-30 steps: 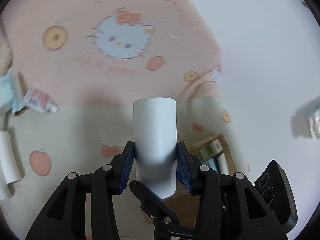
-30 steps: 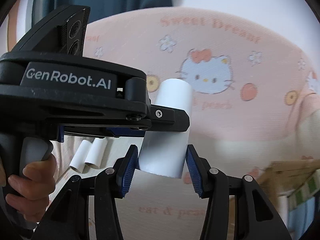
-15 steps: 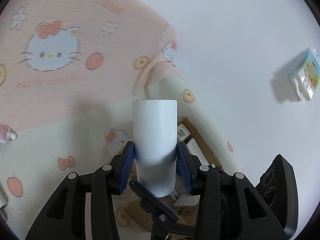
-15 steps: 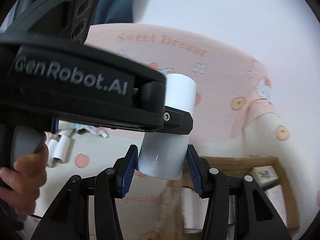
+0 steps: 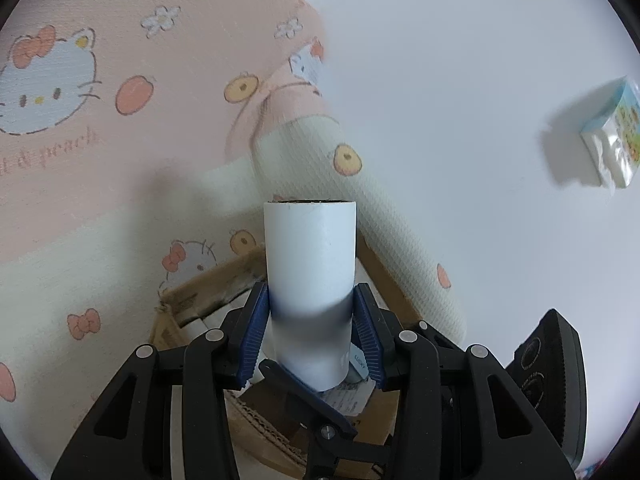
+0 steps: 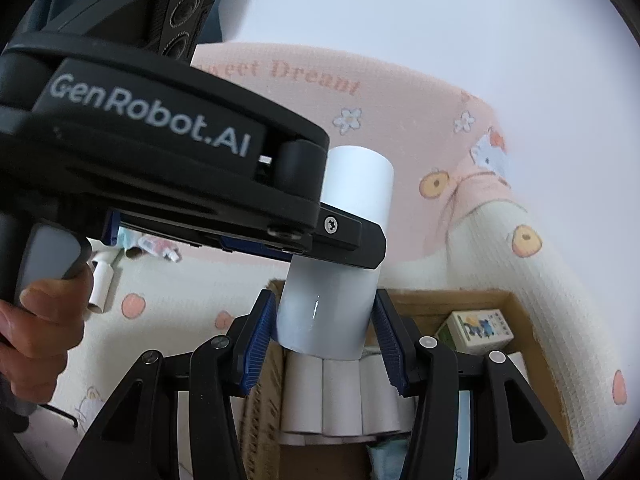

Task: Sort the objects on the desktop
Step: 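Carry the upright tube with the left gripper over the cardboard box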

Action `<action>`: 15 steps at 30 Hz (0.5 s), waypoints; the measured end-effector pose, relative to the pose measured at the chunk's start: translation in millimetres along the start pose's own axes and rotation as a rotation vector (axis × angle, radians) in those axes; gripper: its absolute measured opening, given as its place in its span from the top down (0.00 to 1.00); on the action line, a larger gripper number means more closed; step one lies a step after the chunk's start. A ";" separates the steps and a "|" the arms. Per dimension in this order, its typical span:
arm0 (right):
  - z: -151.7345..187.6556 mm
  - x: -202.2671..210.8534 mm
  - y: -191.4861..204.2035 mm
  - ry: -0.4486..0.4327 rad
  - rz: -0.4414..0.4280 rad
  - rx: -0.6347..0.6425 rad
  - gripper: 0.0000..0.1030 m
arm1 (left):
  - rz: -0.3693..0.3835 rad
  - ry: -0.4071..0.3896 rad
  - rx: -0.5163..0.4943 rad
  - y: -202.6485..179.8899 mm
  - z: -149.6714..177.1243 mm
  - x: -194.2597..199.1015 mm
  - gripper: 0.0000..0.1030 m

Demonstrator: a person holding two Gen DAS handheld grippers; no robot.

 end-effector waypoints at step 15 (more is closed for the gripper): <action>34.7 -9.4 -52.3 0.138 -0.107 -0.110 0.54 | -0.014 0.166 0.052 -15.8 3.7 -55.9 0.54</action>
Point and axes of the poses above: each gripper's, at about its wrist camera, not at the fingertips, and x roughly against the way its jaws point, y to its left, z to its underside, the point moved 7 cm from there along -x, roughly the way its jaws point, and after that the axes turned 8 degrees about -z, right-handed, at the moved point
